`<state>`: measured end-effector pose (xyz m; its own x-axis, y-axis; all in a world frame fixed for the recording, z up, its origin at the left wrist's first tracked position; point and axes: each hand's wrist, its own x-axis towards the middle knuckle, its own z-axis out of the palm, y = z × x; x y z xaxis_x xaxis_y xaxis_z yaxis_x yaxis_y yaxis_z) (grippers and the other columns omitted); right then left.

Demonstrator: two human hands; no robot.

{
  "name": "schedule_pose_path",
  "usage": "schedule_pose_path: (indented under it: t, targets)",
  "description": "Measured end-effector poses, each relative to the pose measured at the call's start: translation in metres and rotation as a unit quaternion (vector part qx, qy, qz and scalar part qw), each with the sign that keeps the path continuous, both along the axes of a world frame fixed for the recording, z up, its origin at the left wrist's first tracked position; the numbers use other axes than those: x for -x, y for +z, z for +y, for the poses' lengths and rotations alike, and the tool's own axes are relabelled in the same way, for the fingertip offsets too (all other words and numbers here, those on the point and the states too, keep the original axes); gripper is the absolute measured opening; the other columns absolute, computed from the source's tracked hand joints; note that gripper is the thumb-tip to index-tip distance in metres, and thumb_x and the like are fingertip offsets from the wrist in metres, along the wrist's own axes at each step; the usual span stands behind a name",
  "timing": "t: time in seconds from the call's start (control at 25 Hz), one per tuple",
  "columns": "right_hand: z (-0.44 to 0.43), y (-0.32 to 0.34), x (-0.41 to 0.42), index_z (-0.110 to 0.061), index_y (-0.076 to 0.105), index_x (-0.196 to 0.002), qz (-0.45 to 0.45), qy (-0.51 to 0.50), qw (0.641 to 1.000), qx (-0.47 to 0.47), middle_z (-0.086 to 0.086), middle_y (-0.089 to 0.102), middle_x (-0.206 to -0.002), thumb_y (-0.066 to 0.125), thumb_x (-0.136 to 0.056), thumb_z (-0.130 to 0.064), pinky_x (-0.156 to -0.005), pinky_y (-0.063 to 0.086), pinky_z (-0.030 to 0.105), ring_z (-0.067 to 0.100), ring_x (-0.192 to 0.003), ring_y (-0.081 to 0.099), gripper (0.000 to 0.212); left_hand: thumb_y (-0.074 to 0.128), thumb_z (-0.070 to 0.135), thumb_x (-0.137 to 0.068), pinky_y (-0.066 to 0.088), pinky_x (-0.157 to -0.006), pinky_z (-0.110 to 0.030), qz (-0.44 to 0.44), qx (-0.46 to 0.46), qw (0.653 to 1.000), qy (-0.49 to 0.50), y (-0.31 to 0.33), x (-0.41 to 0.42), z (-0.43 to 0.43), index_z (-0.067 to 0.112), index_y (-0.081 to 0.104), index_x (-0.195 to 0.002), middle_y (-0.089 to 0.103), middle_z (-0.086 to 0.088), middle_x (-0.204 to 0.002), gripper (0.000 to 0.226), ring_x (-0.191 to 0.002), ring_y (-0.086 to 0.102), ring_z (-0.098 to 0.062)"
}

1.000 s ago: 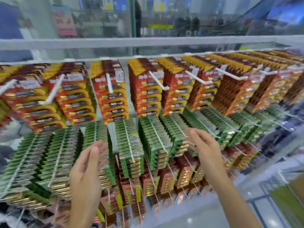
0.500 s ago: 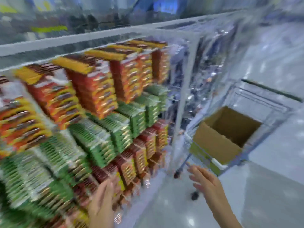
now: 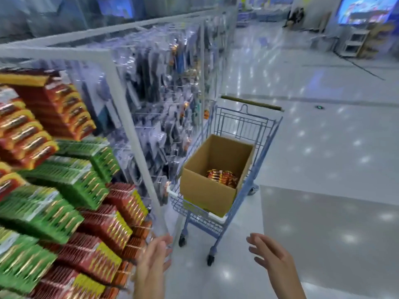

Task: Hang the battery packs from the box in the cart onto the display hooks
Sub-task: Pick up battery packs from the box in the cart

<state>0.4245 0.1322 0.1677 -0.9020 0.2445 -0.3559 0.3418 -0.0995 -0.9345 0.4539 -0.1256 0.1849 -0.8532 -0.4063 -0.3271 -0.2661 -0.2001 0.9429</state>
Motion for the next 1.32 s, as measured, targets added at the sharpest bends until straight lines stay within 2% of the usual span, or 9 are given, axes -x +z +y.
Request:
schedule_pose_path:
  t: [0.16,0.24,0.4,0.56,0.68,0.84,1.0,1.2,1.32]
  targets:
    - [0.027,-0.017,0.021,-0.011,0.076,-0.102,-0.029,-0.045,0.999,0.001,0.001,0.081,-0.096,0.062,-0.1,-0.014,-0.088,0.051,0.043,0.031,-0.101,0.072,0.014,0.061,0.028,-0.103,0.051,-0.081,-0.038,-0.035,-0.007,0.999,-0.021,-0.01,0.045,0.026,0.021,0.072,-0.11,0.08,0.007,-0.104,0.015,-0.109,0.069,-0.024]
    - [0.032,-0.022,0.037,-0.009,0.076,-0.103,-0.042,-0.061,0.997,0.008,0.003,0.081,-0.095,0.062,-0.1,-0.012,-0.091,0.052,0.045,0.032,-0.101,0.072,0.015,0.069,0.033,-0.099,0.051,-0.081,-0.039,-0.05,-0.016,0.998,-0.031,-0.012,0.069,0.034,0.022,0.072,-0.112,0.08,0.006,-0.105,0.018,-0.109,0.069,-0.024]
    - [0.037,-0.031,0.096,-0.007,0.076,-0.101,-0.064,-0.091,0.994,0.011,0.004,0.081,-0.094,0.063,-0.1,-0.013,-0.098,0.051,0.05,0.035,-0.103,0.071,0.015,0.054,0.03,-0.105,0.05,-0.086,-0.042,-0.085,-0.032,0.995,-0.044,-0.021,0.138,0.044,0.02,0.071,-0.111,0.076,0.003,-0.111,0.02,-0.108,0.067,-0.022]
    - [0.031,-0.029,0.177,-0.008,0.076,-0.102,-0.096,-0.1,0.99,0.033,0.005,0.081,-0.097,0.063,-0.101,-0.019,-0.098,0.051,0.049,0.035,-0.104,0.071,0.017,0.052,0.028,-0.106,0.049,-0.078,-0.034,-0.091,-0.036,0.993,-0.069,-0.032,0.219,0.041,0.02,0.072,-0.11,0.08,0.01,-0.097,0.022,-0.107,0.067,-0.02]
    - [0.023,-0.023,0.237,-0.009,0.076,-0.102,-0.111,-0.095,0.989,0.012,0.004,0.08,-0.097,0.064,-0.1,-0.022,-0.097,0.051,0.047,0.033,-0.104,0.071,0.018,0.052,0.024,-0.107,0.051,-0.083,-0.035,-0.096,-0.039,0.991,-0.084,-0.042,0.277,0.034,0.019,0.072,-0.113,0.079,0.006,-0.105,0.021,-0.109,0.068,-0.02]
    - [0.015,-0.02,0.293,-0.011,0.076,-0.103,-0.133,-0.085,0.987,0.003,0.003,0.08,-0.099,0.064,-0.1,-0.025,-0.095,0.053,0.044,0.028,-0.102,0.073,0.019,0.051,0.026,-0.107,0.053,-0.097,-0.042,-0.102,-0.027,0.988,-0.111,-0.053,0.336,0.027,0.021,0.071,-0.117,0.078,0.005,-0.112,0.023,-0.112,0.069,-0.02]
    - [0.021,-0.032,0.343,-0.011,0.077,-0.099,-0.178,-0.08,0.981,0.008,0.003,0.08,-0.096,0.064,-0.1,-0.022,-0.096,0.054,0.044,0.029,-0.102,0.073,0.017,0.051,0.027,-0.107,0.052,-0.1,-0.046,-0.13,-0.021,0.984,-0.121,-0.069,0.385,0.037,0.021,0.071,-0.115,0.079,0.008,-0.107,0.023,-0.11,0.069,-0.021]
    - [0.035,-0.057,0.405,-0.015,0.076,-0.098,-0.219,-0.055,0.974,0.017,0.001,0.08,-0.097,0.063,-0.1,-0.019,-0.078,0.053,0.033,0.025,-0.101,0.071,0.014,0.05,0.027,-0.107,0.055,-0.098,-0.04,-0.164,0.044,0.975,-0.145,-0.105,0.457,0.078,0.025,0.07,-0.118,0.074,0.008,-0.115,0.023,-0.11,0.069,-0.016]
    - [0.044,-0.07,0.444,-0.019,0.077,-0.096,-0.254,-0.03,0.966,0.029,0.003,0.078,-0.103,0.065,-0.099,-0.019,-0.083,0.055,0.034,0.023,-0.102,0.071,0.012,0.052,0.026,-0.108,0.056,-0.098,-0.039,-0.196,0.075,0.968,-0.14,-0.137,0.511,0.103,0.025,0.068,-0.122,0.073,0.009,-0.117,0.022,-0.11,0.068,-0.013]
